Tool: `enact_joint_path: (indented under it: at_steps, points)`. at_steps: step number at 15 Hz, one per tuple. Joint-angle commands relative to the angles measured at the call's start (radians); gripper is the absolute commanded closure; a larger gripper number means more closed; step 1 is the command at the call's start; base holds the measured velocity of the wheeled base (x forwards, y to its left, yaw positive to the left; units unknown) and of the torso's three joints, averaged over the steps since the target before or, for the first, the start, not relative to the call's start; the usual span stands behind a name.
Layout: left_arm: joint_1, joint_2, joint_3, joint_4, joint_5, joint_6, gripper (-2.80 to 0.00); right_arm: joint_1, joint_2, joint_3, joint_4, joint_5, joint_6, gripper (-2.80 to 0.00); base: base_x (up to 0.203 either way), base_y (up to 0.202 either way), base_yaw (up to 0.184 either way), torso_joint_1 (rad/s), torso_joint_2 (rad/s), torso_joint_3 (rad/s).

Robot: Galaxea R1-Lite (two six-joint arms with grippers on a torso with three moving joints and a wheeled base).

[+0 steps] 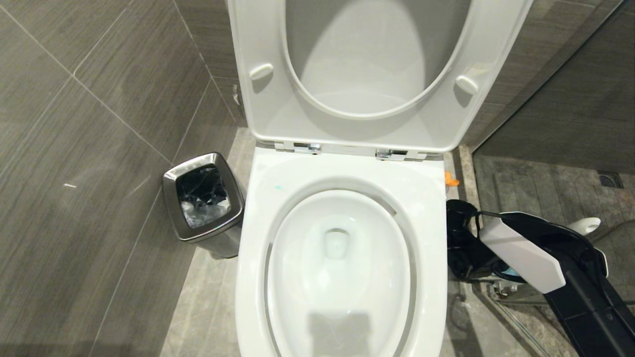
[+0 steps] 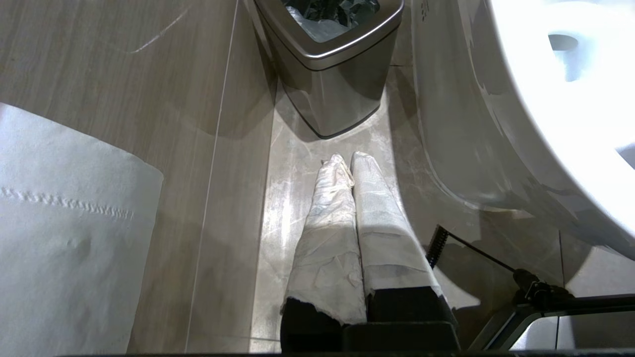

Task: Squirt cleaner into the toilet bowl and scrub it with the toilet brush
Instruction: Pour in the cleaning agent

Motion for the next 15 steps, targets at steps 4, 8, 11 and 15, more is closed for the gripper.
enact_joint_path:
  at_steps: [4, 8, 11, 15]
  points:
    - [0.001, -0.001, 0.000, 0.000, 0.000, 0.000, 0.00, -0.039, -0.088, 0.044, -0.019, -0.005, 0.004, 0.00, 0.000, 0.000, 0.000, 0.000, 0.00, 0.000]
    - [0.001, -0.001, 0.000, 0.000, 0.000, 0.000, 0.00, -0.053, -0.231, 0.172, -0.034, -0.027, 0.011, 0.00, 0.000, 0.000, 0.000, -0.001, -0.01, 0.001]
    - [0.001, -0.001, 0.001, 0.000, 0.000, 0.000, 0.00, -0.055, -0.359, 0.270, -0.038, -0.038, 0.034, 0.00, 0.000, 0.000, 0.000, 0.000, 0.00, 0.000]
    - [-0.001, -0.001, 0.000, 0.000, 0.000, 0.000, 0.00, -0.043, -0.554, 0.438, -0.065, -0.039, 0.035, 0.00, 0.000, 0.000, 0.000, 0.000, 0.00, 0.000]
